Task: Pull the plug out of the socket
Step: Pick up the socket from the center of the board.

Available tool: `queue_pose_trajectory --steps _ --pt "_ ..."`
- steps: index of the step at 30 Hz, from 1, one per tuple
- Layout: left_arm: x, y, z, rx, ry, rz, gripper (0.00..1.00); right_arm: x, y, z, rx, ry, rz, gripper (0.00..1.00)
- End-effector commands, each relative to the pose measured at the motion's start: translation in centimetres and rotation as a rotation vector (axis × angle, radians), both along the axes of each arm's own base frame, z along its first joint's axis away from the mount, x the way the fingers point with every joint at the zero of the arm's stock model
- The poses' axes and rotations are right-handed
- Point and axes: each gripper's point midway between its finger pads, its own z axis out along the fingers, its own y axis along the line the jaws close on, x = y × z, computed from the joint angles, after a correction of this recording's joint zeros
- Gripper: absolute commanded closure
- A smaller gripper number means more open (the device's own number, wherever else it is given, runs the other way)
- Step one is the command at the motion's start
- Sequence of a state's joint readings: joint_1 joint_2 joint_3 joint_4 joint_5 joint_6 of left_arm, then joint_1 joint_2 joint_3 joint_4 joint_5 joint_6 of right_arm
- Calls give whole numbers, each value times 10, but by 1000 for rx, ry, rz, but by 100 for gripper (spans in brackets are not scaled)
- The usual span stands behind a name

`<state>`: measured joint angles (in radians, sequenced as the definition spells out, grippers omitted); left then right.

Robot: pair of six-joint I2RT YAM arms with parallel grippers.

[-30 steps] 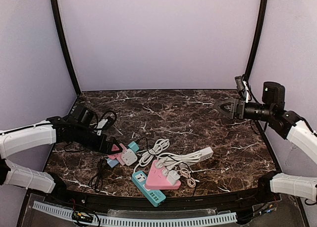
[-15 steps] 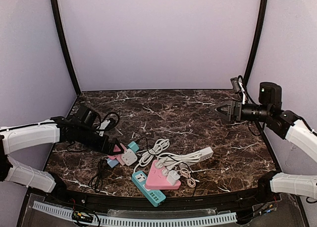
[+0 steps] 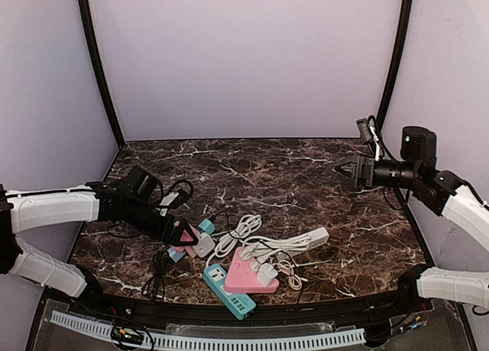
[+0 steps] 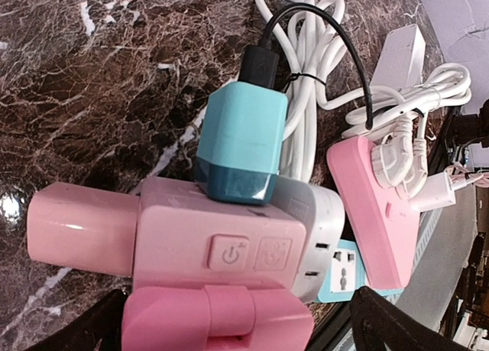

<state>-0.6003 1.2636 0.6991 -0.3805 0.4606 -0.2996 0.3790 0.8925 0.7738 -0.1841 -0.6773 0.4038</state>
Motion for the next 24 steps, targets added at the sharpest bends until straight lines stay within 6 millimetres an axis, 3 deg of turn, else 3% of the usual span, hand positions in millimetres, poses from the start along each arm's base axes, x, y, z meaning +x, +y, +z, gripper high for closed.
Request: queue_pose_trajectory --steps 1,8,11,17,24 --pt "3 8 -9 90 -5 9 0 -4 0 1 -7 -11 6 1" --pt "10 9 -4 158 -76 -9 0 -1 -1 -4 -15 -8 -5 1" --pt "12 10 -2 162 -93 -11 9 -1 0 -8 -18 0 -3 1" --pt "8 11 -9 180 -71 -25 15 0 0 -14 -24 13 -2 1" --pt "5 7 -11 163 -59 -43 30 0 -1 -15 -21 18 -11 1"
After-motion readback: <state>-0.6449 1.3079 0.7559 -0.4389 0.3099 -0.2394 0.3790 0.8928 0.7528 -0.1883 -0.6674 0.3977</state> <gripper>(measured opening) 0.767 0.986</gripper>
